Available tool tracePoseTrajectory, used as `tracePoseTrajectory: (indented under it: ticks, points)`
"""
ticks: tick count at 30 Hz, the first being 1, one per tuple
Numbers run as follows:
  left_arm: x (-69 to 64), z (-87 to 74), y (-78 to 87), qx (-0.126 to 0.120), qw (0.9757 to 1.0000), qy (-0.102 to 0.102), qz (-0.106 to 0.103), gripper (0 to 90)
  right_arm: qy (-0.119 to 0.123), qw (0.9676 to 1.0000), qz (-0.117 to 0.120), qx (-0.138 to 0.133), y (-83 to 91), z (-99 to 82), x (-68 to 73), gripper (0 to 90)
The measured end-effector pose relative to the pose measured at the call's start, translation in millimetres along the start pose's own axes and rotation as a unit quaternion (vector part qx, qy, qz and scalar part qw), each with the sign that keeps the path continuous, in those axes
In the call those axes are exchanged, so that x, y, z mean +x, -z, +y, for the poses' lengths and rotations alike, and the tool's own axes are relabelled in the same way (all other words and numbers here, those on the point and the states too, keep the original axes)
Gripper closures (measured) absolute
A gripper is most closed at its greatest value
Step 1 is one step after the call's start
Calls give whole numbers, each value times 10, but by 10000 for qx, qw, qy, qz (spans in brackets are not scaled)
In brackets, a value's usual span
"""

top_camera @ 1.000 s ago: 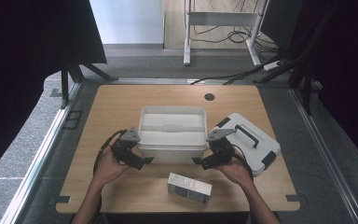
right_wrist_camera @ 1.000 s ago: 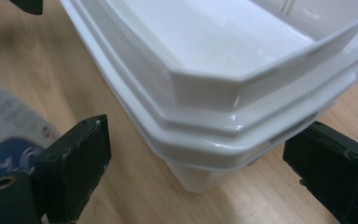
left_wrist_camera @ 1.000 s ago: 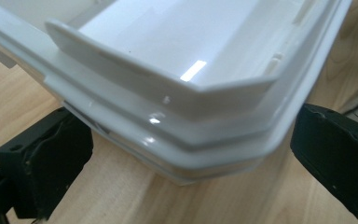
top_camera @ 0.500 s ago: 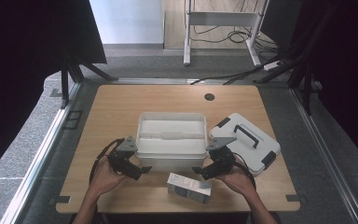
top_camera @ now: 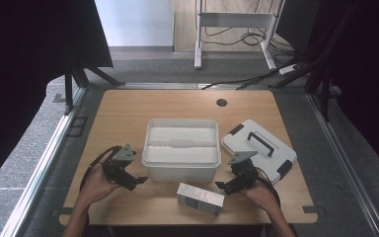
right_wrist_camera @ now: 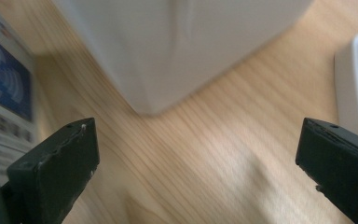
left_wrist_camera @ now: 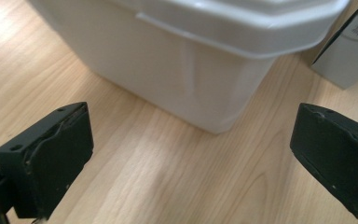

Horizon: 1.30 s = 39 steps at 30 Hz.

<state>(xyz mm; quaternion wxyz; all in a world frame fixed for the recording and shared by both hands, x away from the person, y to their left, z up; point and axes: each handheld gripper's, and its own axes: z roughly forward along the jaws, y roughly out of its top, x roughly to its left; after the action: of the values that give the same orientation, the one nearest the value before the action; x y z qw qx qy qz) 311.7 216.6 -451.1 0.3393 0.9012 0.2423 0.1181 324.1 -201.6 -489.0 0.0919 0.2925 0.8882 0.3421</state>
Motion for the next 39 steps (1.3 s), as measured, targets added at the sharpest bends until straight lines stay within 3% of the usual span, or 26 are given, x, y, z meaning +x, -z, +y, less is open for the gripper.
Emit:
tracePoseTrajectory:
  ticks: [9,16,22,30,36,37,38,39]
  points:
    - [197,27,188,172,9998,-37,95,0,-190,9993,-289,144,-87,-239,-50,0]
    - [357,223,331,272,9995,-58,114,0,-222,9989,-390,-100,-96,-318,-54,0]
    - [449,440,433,329,9992,-239,-10,19,-240,9986,-412,-217,-96,-346,-56,0]
    - [504,808,512,276,9963,-778,-247,151,-245,9986,-421,-210,-93,-346,-55,0]
    - [464,1109,381,448,9907,-1215,-419,204,-242,9984,-451,-234,-88,-349,-58,4]
    - [464,1109,381,448,9907,-1215,-419,227,-242,9984,-451,-234,-88,-349,-58,4]
    - [447,1203,312,481,9888,-1333,-473,256,-252,9984,-453,-239,-86,-351,-58,9]
    - [447,1203,312,481,9888,-1333,-473,270,-252,9984,-453,-239,-86,-351,-58,9]
